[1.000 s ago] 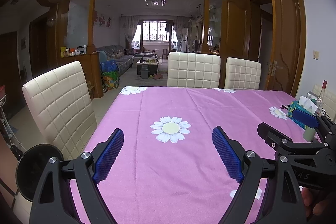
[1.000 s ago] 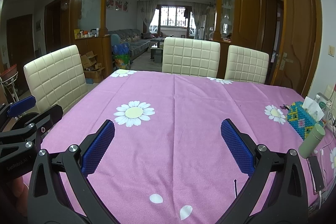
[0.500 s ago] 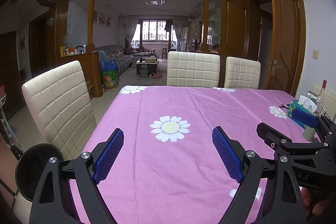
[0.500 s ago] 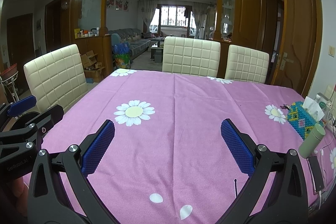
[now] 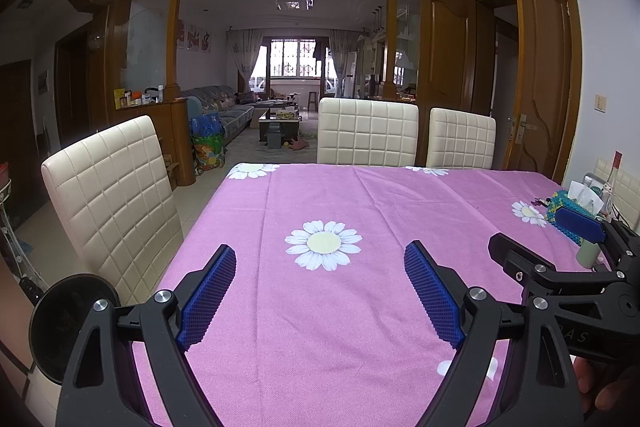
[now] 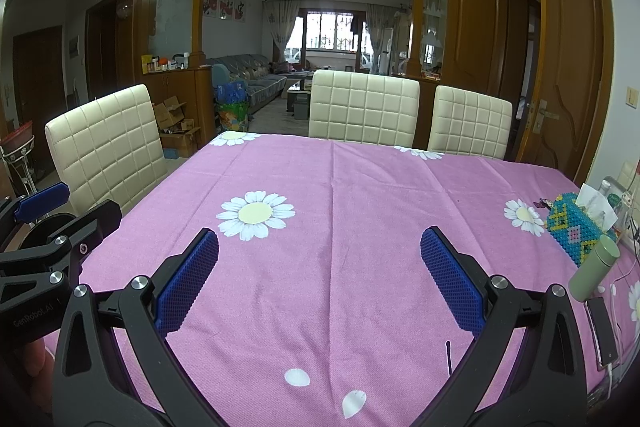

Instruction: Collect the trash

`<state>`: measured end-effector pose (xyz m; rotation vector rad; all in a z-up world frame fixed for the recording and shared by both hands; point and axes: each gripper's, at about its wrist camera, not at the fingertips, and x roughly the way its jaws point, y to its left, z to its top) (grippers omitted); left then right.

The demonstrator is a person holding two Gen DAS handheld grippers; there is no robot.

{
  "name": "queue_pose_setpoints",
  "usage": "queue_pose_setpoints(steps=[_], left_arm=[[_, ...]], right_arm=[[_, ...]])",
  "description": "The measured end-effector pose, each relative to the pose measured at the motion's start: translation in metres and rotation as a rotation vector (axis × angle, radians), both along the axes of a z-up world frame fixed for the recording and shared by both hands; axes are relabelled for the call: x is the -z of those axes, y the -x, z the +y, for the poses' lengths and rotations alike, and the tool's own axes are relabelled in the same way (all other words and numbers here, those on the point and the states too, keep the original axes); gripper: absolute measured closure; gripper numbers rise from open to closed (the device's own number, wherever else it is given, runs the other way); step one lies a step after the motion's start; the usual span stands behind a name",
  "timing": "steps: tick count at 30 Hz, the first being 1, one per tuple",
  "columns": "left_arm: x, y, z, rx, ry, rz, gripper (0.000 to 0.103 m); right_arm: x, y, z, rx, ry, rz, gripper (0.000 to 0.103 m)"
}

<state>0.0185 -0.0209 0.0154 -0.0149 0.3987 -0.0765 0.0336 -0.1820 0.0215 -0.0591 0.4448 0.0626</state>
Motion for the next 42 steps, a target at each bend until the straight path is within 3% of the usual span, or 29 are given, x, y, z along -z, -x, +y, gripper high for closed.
queue_pose_setpoints(steps=[42], left_arm=[[0.0029, -0.0001, -0.0003, 0.011, -0.002, 0.015, 0.019]], right_arm=[[0.0017, -0.0006, -0.0005, 0.002, -0.001, 0.004, 0.003]])
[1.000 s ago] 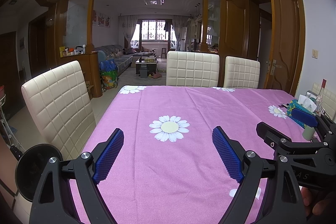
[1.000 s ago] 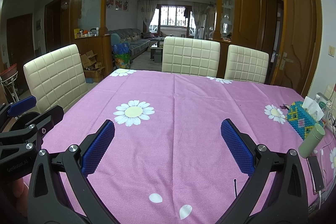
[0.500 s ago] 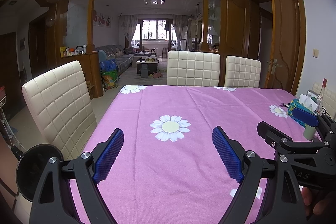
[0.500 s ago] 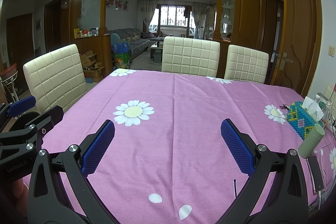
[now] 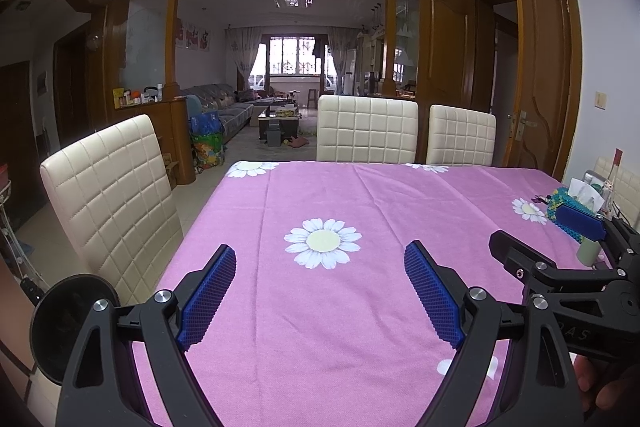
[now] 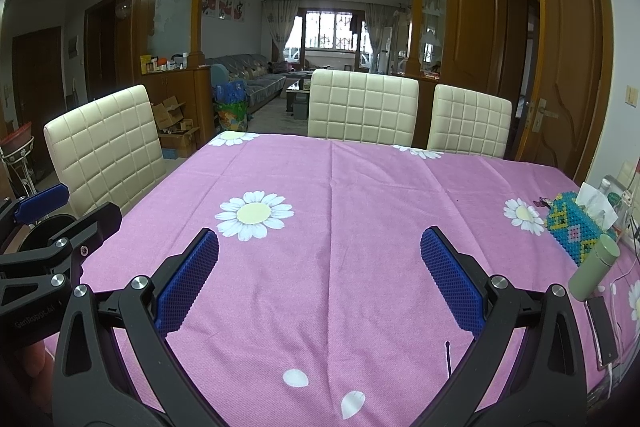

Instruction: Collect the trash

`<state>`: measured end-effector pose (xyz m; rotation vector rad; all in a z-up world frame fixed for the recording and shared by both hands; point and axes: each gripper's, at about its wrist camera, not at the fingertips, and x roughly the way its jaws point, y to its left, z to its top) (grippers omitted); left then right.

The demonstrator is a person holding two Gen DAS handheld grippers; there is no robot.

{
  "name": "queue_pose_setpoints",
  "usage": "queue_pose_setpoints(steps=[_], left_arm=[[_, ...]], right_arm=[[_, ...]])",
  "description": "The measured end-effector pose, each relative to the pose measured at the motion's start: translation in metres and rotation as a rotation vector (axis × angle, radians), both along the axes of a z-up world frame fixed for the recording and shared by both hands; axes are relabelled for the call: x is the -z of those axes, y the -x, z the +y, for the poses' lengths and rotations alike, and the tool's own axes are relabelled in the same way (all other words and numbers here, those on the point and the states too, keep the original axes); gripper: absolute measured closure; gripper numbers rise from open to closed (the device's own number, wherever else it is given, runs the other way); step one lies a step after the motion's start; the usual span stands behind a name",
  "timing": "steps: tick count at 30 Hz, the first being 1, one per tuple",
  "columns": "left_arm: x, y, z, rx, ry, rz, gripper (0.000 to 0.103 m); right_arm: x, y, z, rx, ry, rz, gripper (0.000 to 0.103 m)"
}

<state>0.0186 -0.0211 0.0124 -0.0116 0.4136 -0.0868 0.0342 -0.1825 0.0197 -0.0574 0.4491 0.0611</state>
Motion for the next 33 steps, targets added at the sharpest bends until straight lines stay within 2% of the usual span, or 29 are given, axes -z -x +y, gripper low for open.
queue_pose_setpoints(steps=[3, 8, 11, 14, 18, 33], left_arm=[[0.001, -0.001, 0.003, 0.01, 0.015, 0.001, 0.019], [-0.004, 0.006, 0.001, -0.044, -0.02, -0.06, 0.019], [-0.007, 0.009, 0.0, -0.045, -0.03, -0.076, 0.019], [-0.007, 0.007, 0.002, -0.029, -0.017, -0.058, 0.019], [-0.006, 0.005, -0.001, -0.044, -0.054, -0.058, 0.019], [-0.001, -0.005, 0.001, -0.035, -0.055, -0.005, 0.019]], right_arm=[[0.001, 0.0, 0.0, 0.0, -0.001, 0.0, 0.003], [0.002, 0.0, 0.0, -0.001, -0.001, 0.003, 0.003], [0.004, 0.0, 0.001, -0.002, -0.004, 0.006, 0.003], [0.004, 0.0, 0.001, -0.002, -0.004, 0.006, 0.003], [0.005, -0.001, 0.001, -0.001, -0.006, 0.007, 0.003], [0.004, -0.002, 0.001, 0.0, -0.005, 0.007, 0.003]])
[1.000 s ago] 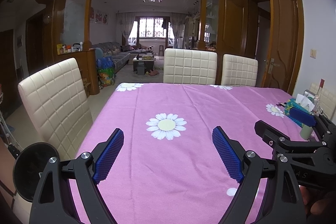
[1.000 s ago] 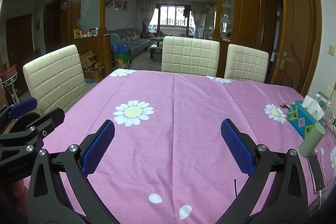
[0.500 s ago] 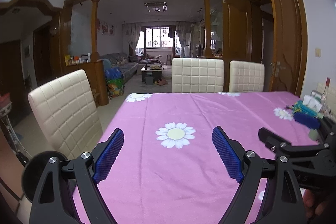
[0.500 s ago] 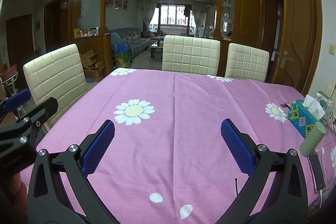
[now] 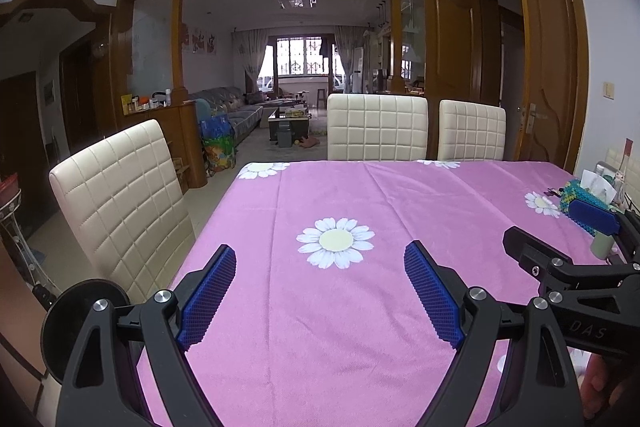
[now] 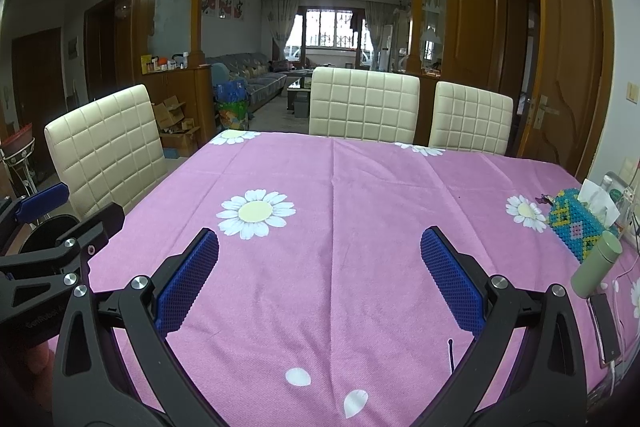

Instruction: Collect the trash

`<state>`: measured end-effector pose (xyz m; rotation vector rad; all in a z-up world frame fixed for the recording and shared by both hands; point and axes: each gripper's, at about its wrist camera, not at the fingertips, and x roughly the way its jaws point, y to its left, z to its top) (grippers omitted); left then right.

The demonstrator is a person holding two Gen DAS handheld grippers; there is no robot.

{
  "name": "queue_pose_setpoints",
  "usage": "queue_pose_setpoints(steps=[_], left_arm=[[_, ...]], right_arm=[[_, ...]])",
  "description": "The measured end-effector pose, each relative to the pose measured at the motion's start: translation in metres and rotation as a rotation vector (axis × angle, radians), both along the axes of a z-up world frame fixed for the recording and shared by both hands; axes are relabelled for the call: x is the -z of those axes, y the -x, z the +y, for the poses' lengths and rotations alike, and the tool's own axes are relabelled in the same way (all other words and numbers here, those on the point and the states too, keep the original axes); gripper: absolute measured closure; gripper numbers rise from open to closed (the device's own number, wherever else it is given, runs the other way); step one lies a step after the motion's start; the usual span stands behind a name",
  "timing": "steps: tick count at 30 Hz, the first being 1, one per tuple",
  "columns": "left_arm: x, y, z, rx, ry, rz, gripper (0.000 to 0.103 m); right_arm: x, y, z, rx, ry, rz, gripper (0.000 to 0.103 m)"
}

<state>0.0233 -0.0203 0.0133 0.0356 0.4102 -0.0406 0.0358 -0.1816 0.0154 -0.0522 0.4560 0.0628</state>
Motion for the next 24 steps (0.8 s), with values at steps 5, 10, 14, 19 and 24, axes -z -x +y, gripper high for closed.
queue_pose_setpoints(steps=[5, 10, 14, 19, 24], left_arm=[[0.0004, -0.0008, -0.0001, -0.003, -0.002, 0.001, 0.019], [-0.0001, -0.0016, 0.0005, -0.001, -0.002, 0.003, 0.019], [0.0, -0.002, 0.0006, -0.001, -0.001, 0.003, 0.019], [-0.0002, -0.0021, 0.0013, -0.002, -0.001, 0.003, 0.019], [0.0, -0.0018, 0.0006, -0.001, -0.001, 0.002, 0.019]], right_arm=[[-0.0003, -0.0001, -0.0001, -0.001, 0.0, 0.001, 0.003], [-0.0004, 0.0003, 0.0004, -0.001, 0.0, -0.001, 0.003], [-0.0004, 0.0003, 0.0003, -0.002, -0.002, 0.001, 0.003], [0.0, 0.0007, 0.0007, -0.002, -0.002, 0.0, 0.003], [-0.0004, 0.0005, 0.0005, -0.002, -0.002, 0.0, 0.003]])
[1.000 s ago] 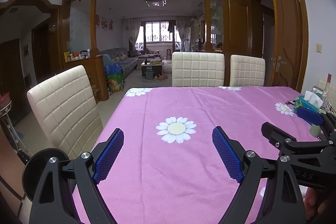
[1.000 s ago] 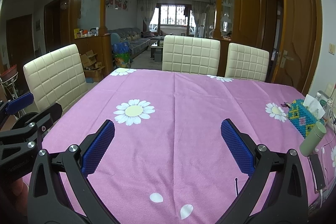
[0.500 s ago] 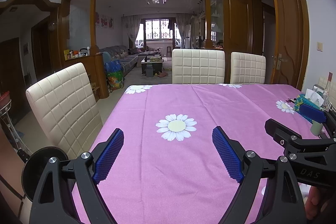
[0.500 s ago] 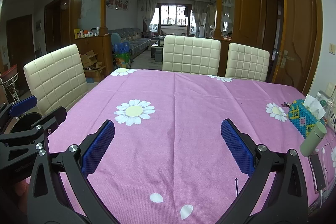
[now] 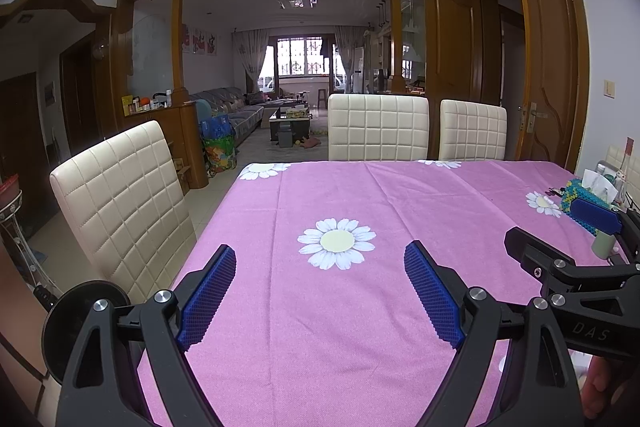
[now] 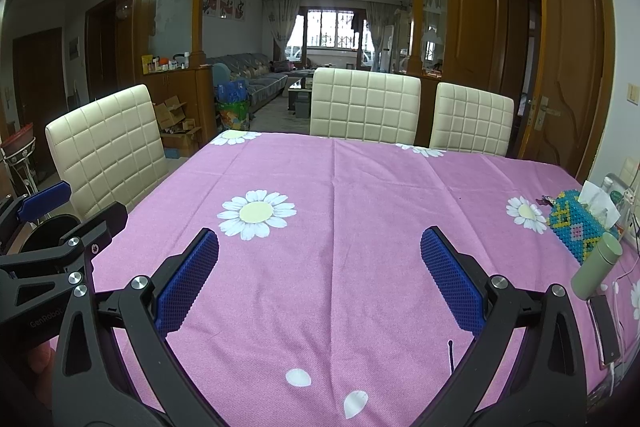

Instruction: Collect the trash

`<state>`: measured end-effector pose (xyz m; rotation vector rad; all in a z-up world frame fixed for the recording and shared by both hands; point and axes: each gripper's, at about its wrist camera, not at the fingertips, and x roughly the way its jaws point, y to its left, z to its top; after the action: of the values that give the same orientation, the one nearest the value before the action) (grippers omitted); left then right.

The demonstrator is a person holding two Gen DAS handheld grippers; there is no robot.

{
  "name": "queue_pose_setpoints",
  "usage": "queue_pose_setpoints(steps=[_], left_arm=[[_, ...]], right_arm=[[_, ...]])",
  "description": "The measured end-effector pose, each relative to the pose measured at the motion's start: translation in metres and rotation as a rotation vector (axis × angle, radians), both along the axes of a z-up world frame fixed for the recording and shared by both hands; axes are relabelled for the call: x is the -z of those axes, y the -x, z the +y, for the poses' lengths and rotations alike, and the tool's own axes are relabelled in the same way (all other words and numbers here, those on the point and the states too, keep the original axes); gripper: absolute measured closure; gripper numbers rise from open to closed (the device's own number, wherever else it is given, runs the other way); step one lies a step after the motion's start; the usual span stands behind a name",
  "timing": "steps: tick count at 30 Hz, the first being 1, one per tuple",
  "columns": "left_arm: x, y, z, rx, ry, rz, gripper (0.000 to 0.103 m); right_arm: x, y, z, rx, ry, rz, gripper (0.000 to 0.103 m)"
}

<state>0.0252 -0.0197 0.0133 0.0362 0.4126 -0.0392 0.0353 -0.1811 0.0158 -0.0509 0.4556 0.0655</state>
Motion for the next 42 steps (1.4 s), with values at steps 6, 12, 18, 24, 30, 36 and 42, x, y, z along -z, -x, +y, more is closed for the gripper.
queue_pose_setpoints(steps=[6, 12, 18, 24, 30, 36, 42], left_arm=[[-0.0001, 0.0, 0.0003, -0.001, -0.002, -0.002, 0.019], [-0.0003, -0.0003, 0.0007, -0.001, -0.003, -0.002, 0.019], [-0.0002, -0.0001, 0.0002, -0.001, -0.002, -0.002, 0.019], [-0.0005, -0.0003, 0.0007, -0.002, -0.002, -0.001, 0.019], [0.0, -0.0005, 0.0001, -0.003, -0.002, -0.001, 0.019], [0.0025, -0.0041, 0.0001, -0.004, -0.004, 0.015, 0.019], [0.0029, -0.0042, -0.0004, -0.003, -0.003, 0.015, 0.019]], right_arm=[[-0.0001, 0.0, 0.0, 0.001, 0.0, 0.0, 0.003], [0.0004, 0.0002, 0.0003, 0.001, 0.0, 0.001, 0.003], [0.0004, 0.0001, 0.0007, -0.001, -0.001, 0.001, 0.003], [0.0, 0.0, 0.0003, 0.0, -0.002, 0.002, 0.003], [0.0, -0.0002, 0.0002, 0.0, -0.002, 0.003, 0.003], [0.0003, -0.0001, 0.0023, -0.001, 0.0, 0.007, 0.003], [0.0009, -0.0002, 0.0018, -0.003, -0.007, 0.007, 0.003]])
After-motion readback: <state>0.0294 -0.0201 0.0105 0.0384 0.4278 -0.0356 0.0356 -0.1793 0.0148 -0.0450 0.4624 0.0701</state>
